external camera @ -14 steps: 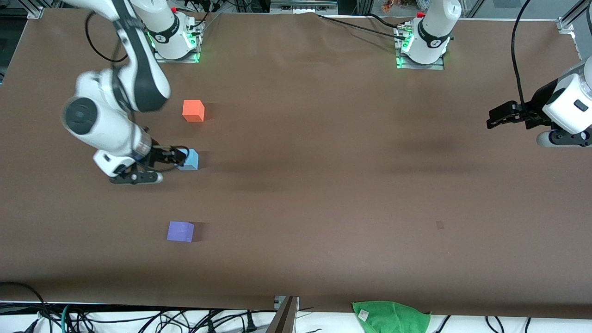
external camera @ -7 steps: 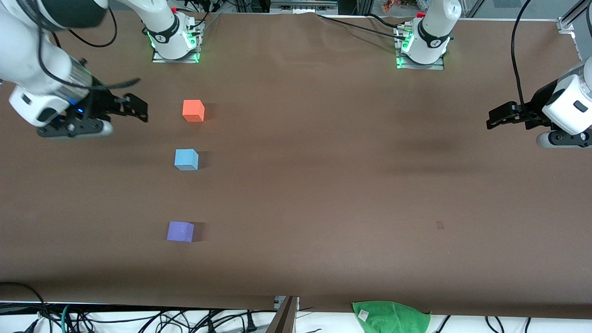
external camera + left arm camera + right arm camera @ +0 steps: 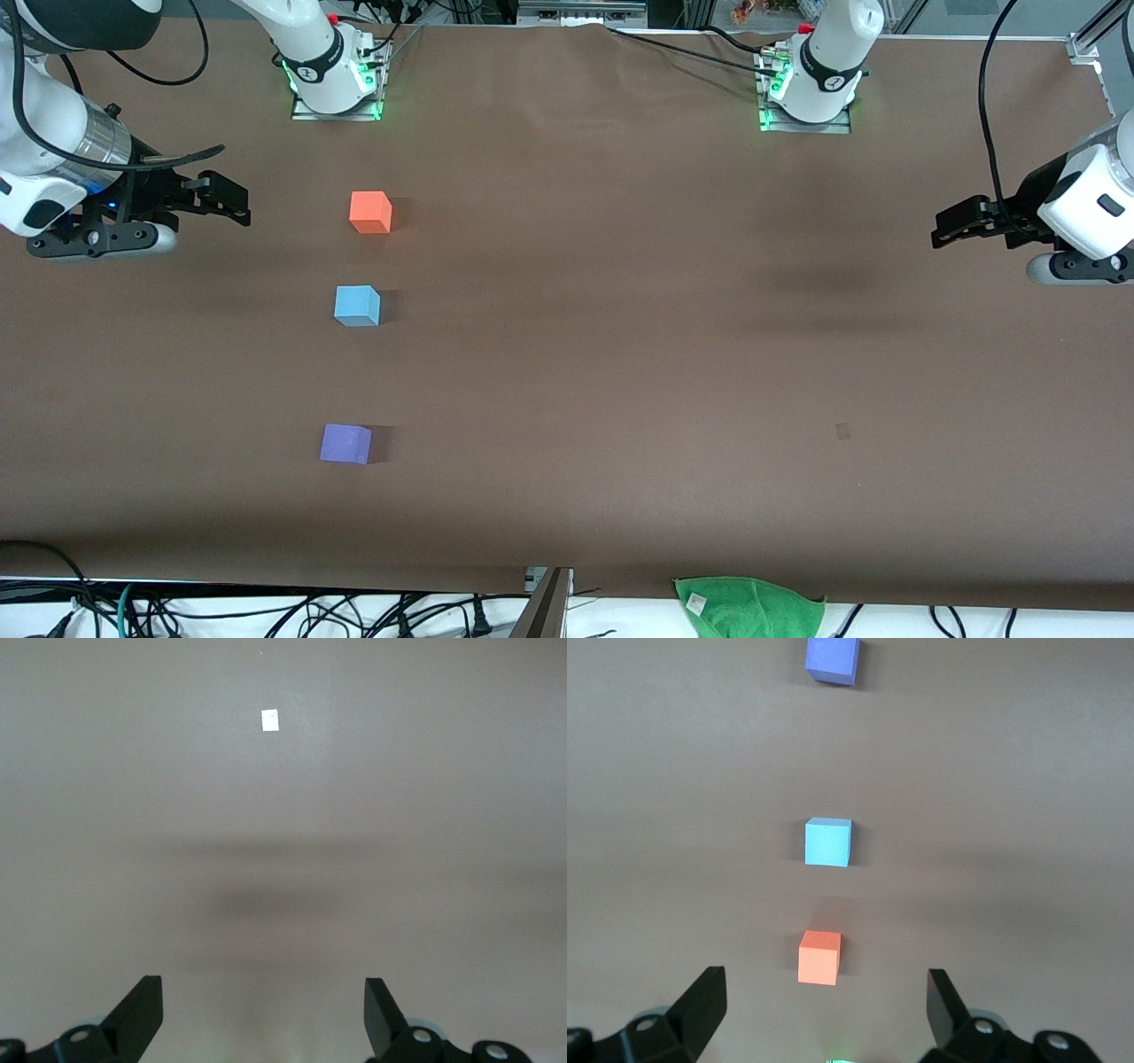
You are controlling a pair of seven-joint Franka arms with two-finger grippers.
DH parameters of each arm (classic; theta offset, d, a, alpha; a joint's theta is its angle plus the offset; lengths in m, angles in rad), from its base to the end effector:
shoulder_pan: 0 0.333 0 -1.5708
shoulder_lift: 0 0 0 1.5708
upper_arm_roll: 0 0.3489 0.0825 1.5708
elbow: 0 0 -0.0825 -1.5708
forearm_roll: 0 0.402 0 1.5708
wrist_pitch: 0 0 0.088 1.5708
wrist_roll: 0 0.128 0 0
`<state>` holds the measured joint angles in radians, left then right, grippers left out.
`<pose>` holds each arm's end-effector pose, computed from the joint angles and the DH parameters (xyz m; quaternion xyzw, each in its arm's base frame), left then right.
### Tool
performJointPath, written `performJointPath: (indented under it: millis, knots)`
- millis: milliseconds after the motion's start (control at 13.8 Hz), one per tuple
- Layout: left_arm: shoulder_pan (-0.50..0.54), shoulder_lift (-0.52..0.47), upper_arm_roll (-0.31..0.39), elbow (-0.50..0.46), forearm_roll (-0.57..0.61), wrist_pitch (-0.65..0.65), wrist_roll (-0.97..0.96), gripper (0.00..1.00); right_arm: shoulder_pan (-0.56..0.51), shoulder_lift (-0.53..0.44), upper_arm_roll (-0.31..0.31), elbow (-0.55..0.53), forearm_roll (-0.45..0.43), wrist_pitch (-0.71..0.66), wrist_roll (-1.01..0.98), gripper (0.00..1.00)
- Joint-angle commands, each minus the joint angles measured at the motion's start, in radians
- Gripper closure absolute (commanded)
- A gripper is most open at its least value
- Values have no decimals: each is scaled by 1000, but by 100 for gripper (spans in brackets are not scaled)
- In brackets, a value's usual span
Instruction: Place blue block between orange and purple blocks
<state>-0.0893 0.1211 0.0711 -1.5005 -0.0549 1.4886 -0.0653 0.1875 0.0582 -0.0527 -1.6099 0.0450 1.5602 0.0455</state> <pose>0.5996 -0.0209 0.5931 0.9973 0.0231 -0.0672 0.0204 0.5783 0.0851 0.5830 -0.9974 -0.0435 0.0555 0.0160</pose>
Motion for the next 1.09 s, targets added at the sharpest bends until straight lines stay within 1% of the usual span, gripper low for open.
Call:
performJointPath:
  millis: [0, 145, 291, 436, 727, 1018]
  knots:
    - [2, 20, 1, 37, -8, -24, 7, 0, -31, -6, 24, 2, -17, 7, -16, 0]
    - [3, 20, 1, 37, -6, -24, 7, 0, -33, 5, 22, 5, -48, 38, -18, 1]
    - [5, 20, 2, 37, -5, -24, 7, 0, -34, 5, 22, 7, -59, 41, -16, 1]
    - [5, 20, 3, 37, -3, -25, 7, 0, -31, 5, 24, 54, -66, 25, -15, 0]
    - [5, 19, 3, 39, -3, -27, 6, 0, -28, 15, 31, 74, -123, 35, -7, 0]
    - [3, 20, 3, 48, -2, -39, 6, 0, -25, 14, 31, 79, -109, 21, 0, 0]
